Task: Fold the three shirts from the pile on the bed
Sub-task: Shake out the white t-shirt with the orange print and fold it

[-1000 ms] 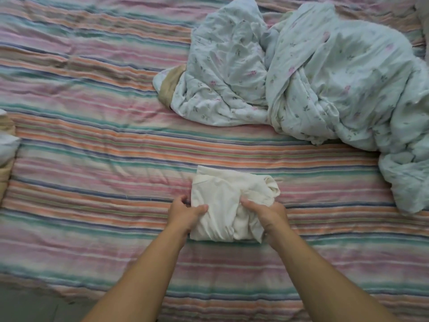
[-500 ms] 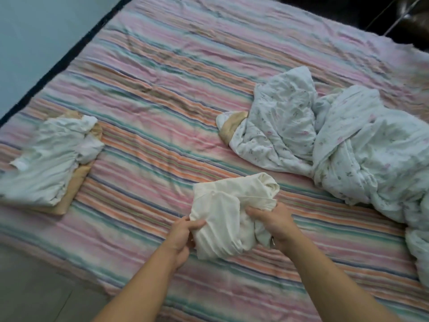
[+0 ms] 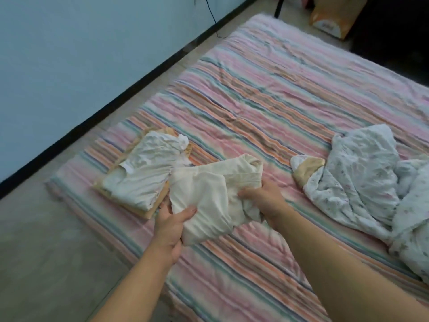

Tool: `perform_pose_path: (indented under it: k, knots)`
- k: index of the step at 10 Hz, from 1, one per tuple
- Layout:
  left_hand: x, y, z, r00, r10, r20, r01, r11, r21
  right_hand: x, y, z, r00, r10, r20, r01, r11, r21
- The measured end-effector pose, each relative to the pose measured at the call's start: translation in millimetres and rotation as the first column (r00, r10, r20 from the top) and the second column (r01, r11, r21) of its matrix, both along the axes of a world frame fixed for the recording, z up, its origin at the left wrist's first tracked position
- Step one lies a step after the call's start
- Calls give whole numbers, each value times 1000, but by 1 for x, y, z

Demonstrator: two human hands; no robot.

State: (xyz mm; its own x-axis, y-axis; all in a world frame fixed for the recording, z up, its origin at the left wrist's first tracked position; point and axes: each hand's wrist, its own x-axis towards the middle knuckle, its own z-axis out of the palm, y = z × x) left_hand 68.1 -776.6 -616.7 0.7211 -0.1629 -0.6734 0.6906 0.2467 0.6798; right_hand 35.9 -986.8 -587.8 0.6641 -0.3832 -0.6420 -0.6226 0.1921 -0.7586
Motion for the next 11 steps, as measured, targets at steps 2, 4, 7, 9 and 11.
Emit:
perform_pose_path:
  k: [2, 4, 7, 9, 11]
  knots:
    - [57, 49, 6, 955, 284, 84, -284, 959, -3, 117, 69, 16, 971, 237, 44, -209, 920, -333]
    - [107, 80, -17, 934, 346, 91, -354, 929, 109, 208, 114, 0, 952, 296, 75, -232, 862, -450]
    - [102, 119, -63, 910, -393, 128, 4, 319, 948, 205, 170, -57, 705, 701, -108, -580, 483, -656]
    - [118, 113, -90, 556, -806, -205, 347, 0, 938, 185, 172, -86, 288, 811, -510, -856, -20, -516]
    - [158, 114, -68, 436, -841, -321, 305, -198, 932, 185, 156, -32, 298, 806, -511, -831, -44, -554]
